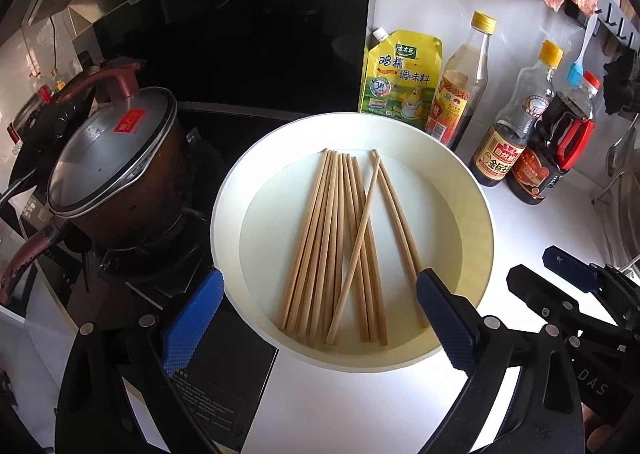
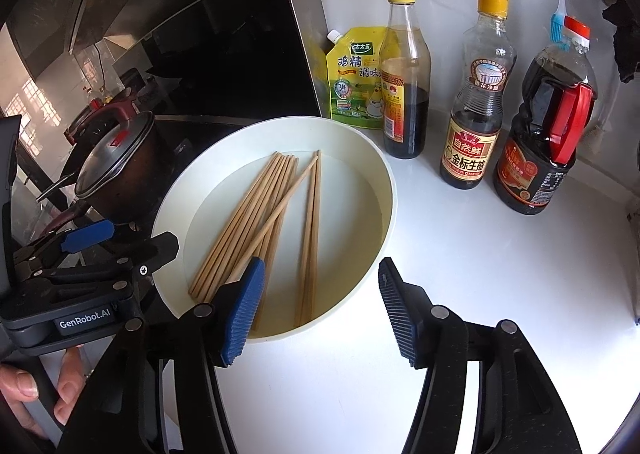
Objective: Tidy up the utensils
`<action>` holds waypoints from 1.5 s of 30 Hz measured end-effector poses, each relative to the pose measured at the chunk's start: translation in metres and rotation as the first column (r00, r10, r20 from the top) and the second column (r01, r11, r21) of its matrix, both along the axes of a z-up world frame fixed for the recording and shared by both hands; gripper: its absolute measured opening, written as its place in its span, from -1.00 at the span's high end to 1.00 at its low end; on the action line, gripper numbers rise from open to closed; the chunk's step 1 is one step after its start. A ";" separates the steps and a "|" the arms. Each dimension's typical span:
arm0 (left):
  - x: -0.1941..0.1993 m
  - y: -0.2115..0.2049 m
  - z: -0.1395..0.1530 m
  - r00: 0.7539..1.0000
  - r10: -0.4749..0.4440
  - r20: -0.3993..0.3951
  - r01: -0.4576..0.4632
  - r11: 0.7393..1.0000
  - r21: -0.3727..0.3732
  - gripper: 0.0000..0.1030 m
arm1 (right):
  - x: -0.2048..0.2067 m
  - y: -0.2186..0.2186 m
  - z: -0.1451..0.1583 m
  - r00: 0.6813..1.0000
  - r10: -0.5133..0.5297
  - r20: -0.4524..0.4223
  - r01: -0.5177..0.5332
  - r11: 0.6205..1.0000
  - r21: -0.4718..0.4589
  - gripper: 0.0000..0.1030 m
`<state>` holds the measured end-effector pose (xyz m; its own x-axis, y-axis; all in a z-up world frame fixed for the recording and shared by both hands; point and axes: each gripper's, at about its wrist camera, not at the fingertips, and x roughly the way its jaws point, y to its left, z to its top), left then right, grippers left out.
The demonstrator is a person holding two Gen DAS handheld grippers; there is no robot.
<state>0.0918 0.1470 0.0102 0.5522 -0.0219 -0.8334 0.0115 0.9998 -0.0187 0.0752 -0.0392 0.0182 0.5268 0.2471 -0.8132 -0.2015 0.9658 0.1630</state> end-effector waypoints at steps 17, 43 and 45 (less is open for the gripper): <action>-0.016 -0.007 0.010 1.000 0.023 0.017 -0.024 0.999 0.030 -0.86 | -0.013 -0.008 0.008 1.000 0.007 0.011 -0.007 1.000 -0.006 -0.14; -0.018 -0.001 0.007 0.999 0.053 0.002 -0.054 0.997 0.055 -0.86 | -0.017 -0.005 0.009 1.000 0.019 0.007 -0.019 1.000 -0.012 -0.17; -0.018 -0.001 0.007 0.999 0.054 0.002 -0.054 0.997 0.054 -0.86 | -0.017 -0.005 0.009 1.000 0.022 0.007 -0.022 1.000 -0.014 -0.17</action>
<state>0.0738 0.1460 0.0170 0.5516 0.0534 -0.8324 -0.0426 0.9985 0.0358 0.0579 -0.0438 0.0273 0.5270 0.2475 -0.8130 -0.2237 0.9633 0.1482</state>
